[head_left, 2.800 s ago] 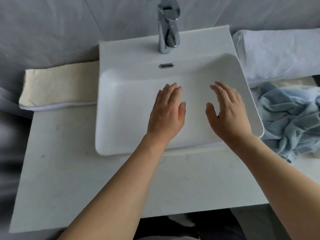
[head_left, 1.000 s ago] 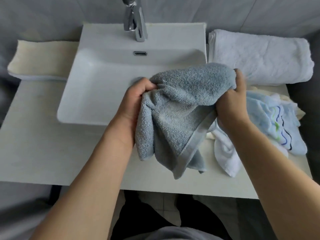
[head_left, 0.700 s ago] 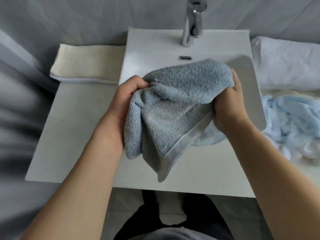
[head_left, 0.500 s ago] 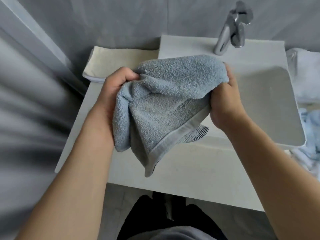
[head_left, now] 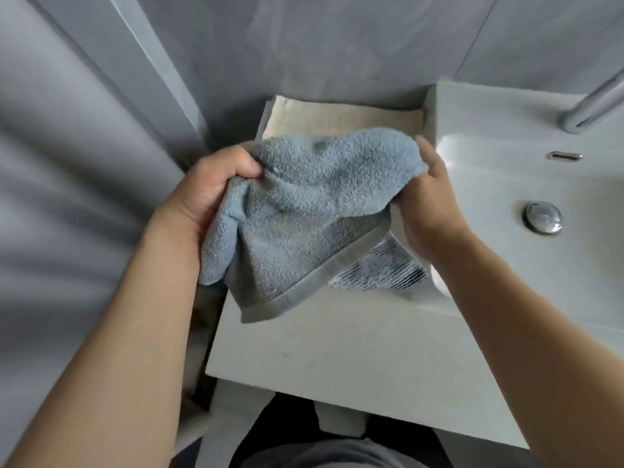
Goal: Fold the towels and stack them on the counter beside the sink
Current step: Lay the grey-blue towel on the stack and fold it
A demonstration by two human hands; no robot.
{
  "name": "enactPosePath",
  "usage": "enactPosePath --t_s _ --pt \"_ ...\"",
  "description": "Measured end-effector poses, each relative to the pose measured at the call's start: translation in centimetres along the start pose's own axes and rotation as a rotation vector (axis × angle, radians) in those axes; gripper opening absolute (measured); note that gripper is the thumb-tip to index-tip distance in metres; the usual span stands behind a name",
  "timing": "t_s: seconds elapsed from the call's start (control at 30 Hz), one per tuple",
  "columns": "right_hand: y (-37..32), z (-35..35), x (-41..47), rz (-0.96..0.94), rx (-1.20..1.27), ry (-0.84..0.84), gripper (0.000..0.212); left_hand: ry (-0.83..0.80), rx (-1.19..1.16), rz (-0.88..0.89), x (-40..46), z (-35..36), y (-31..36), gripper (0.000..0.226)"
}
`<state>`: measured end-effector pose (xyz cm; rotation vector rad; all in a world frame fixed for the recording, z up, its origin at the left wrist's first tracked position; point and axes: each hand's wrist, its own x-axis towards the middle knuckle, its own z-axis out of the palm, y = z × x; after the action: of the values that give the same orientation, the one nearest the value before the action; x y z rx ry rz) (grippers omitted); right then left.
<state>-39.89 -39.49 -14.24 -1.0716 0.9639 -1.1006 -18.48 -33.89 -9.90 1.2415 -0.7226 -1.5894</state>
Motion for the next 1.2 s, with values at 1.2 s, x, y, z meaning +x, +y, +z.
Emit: enactPosePath --t_s 1.2 --pt "11.4 1.5 4.9 1.039 -0.720 -0.073 0.067 0.669 0.422 -0.308 10.6 -14.0 -14.0 0.056"
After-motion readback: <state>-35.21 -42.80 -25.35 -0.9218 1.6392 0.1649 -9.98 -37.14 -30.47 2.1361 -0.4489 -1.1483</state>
